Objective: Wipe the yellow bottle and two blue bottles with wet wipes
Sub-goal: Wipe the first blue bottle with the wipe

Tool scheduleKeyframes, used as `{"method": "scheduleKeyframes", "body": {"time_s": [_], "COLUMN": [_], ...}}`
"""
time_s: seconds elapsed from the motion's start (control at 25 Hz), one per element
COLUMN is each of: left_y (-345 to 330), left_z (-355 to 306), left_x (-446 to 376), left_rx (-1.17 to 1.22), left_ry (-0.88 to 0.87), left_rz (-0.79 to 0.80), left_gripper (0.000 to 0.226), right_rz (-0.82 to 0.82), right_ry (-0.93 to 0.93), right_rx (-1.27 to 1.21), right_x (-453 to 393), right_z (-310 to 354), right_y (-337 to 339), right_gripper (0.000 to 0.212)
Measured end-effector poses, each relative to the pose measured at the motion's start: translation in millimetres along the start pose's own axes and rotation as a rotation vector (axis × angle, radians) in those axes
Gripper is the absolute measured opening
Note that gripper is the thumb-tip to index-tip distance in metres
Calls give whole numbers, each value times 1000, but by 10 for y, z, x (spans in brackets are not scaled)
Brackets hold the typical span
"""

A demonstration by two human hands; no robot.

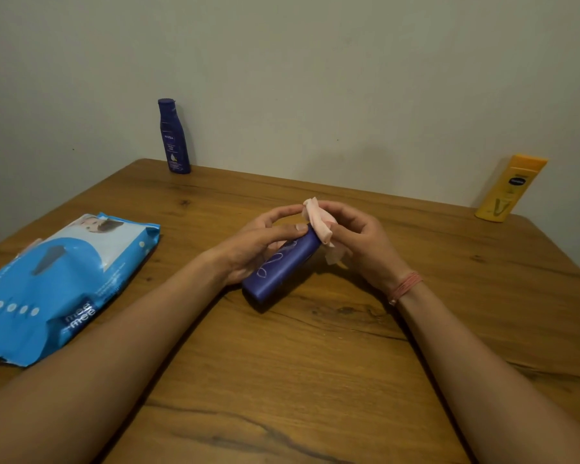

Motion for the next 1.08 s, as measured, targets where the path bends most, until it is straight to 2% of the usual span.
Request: {"method": "scheduleKeyframes", "body": {"time_s": [0.08,0.16,0.28,0.36,0.44,0.52,0.64,0.72,0.84,0.92,1.0,1.08], "left_y": [-13,-11,65,146,217,251,262,200,6,-97,-63,35], "left_z": [-34,-128,-263,-268,-224,-204,-219,-285,-390,-369,-355,-279], "left_x": [7,32,61,51,25,28,43,80,141,131,100,63], "left_rx": [-108,-325,-637,-573,-328,-166,-136,-341,-916,-1063,-943,-595], "left_ry": [-22,-77,-205,-247,-188,-130,-143,-266,-578,-646,-569,-378], "left_rz": [51,75,-4,-40,-40,-35,-32,-31,-14,8,-53,-97], "left_gripper": [66,72,70,56,46,45,46,42,39,40,39,39], "right_rz": [-58,-203,-311,-278,-221,-172,-140,-181,-248,-246,-249,-275], "right_ry": [-26,-63,-92,-93,-72,-42,-22,-37,-132,-214,-222,-160], "right_rx": [-26,-30,39,45,21,6,-4,-13,30,-15,-103,-192], "right_x": [-1,2,-1,-7,-11,-7,2,6,12,15,13,-3], "right_z": [-11,-44,-95,-105,-89,-62,-28,-36,-113,-188,-207,-177], "right_y": [35,137,261,259,228,195,176,196,235,239,256,274], "right_gripper": [32,30,30,29,28,29,29,27,29,40,44,39]}}
Point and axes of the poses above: each hand's wrist, its own x-axis away from the middle knuckle, its own y-axis out of the back of the hand, z = x × y, the point moved 7 cm from there along -x, towards the middle knuckle, and after that the axes turned 8 degrees about x, right-handed, at the moved point
